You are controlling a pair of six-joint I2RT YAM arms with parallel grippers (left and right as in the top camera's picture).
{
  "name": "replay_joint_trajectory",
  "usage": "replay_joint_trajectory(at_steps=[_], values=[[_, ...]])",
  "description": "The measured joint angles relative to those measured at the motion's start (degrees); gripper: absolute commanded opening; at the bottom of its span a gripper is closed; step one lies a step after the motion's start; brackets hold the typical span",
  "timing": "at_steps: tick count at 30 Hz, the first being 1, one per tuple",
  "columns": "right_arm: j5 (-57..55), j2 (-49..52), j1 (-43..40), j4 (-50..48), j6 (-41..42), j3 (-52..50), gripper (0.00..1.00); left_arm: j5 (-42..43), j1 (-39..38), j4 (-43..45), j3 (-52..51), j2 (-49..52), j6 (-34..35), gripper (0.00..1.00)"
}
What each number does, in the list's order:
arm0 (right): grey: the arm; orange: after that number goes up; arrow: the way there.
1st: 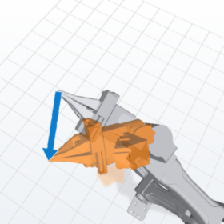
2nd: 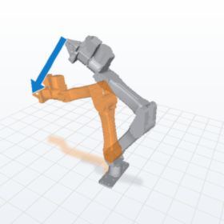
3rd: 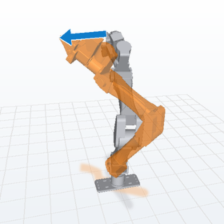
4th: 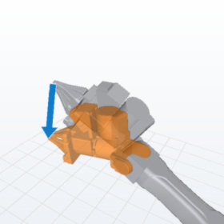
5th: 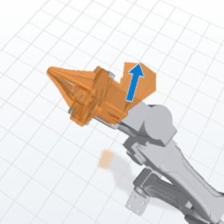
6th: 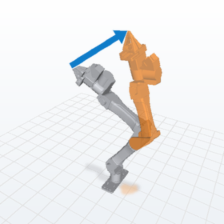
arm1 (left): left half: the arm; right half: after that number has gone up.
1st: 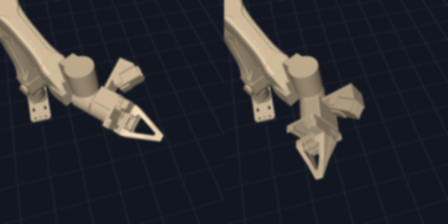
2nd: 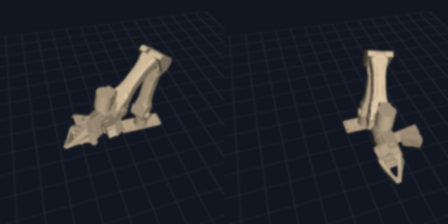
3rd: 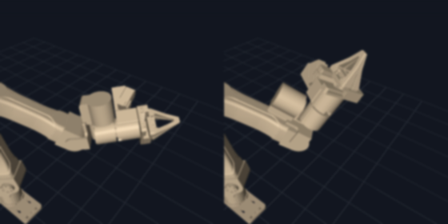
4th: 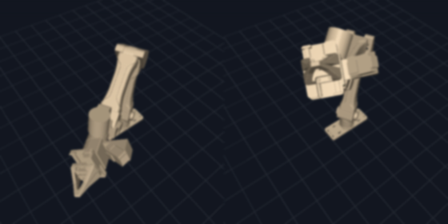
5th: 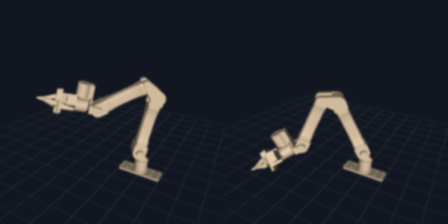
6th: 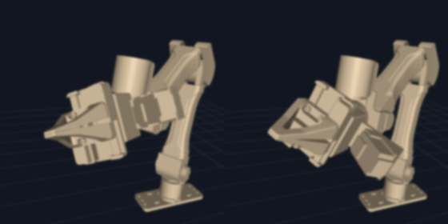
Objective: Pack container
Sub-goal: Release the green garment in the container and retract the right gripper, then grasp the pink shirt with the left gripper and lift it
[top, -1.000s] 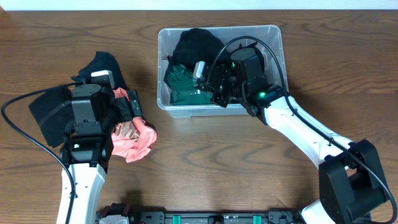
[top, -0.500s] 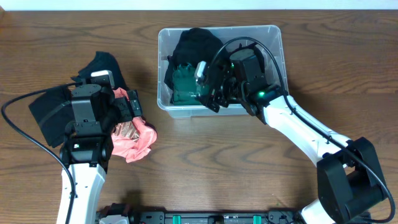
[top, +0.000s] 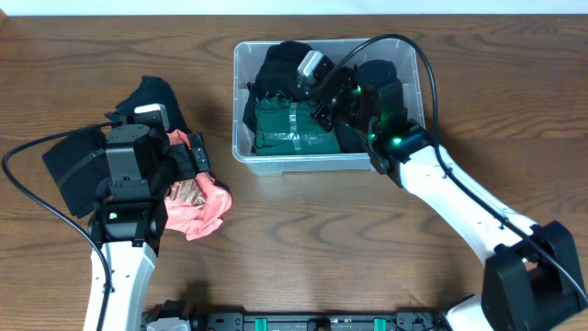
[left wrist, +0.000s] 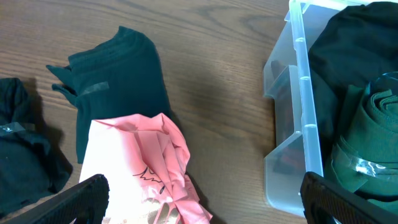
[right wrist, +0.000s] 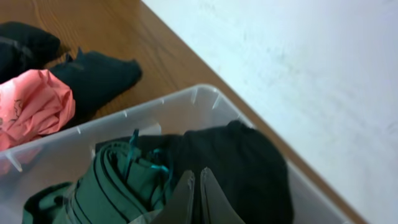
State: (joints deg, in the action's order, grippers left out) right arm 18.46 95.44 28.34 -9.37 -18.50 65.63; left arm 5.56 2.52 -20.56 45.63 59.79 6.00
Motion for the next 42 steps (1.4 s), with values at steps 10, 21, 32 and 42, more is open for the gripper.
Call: replay_joint_trajectory(at_steps=[10,21,32,42], values=[[2.08,10.12,0.00,7.43,3.15,0.04,0.01,0.00,0.00,0.02,0.00,0.00,0.00,0.98],[7.87,8.37,-2.12,9.25,3.34,0.28,0.02,0.00,0.00,0.00,0.00,0.00,0.00,0.98],[1.81,4.17,-6.05,7.89,6.80,0.20,0.58,0.00,0.13,0.09,0.00,0.02,0.02,0.98],[-7.82,-13.94,-24.79,18.97,18.34,0.48,0.64,1.64,12.76,-5.46,0.09,10.21,6.75,0.98]])
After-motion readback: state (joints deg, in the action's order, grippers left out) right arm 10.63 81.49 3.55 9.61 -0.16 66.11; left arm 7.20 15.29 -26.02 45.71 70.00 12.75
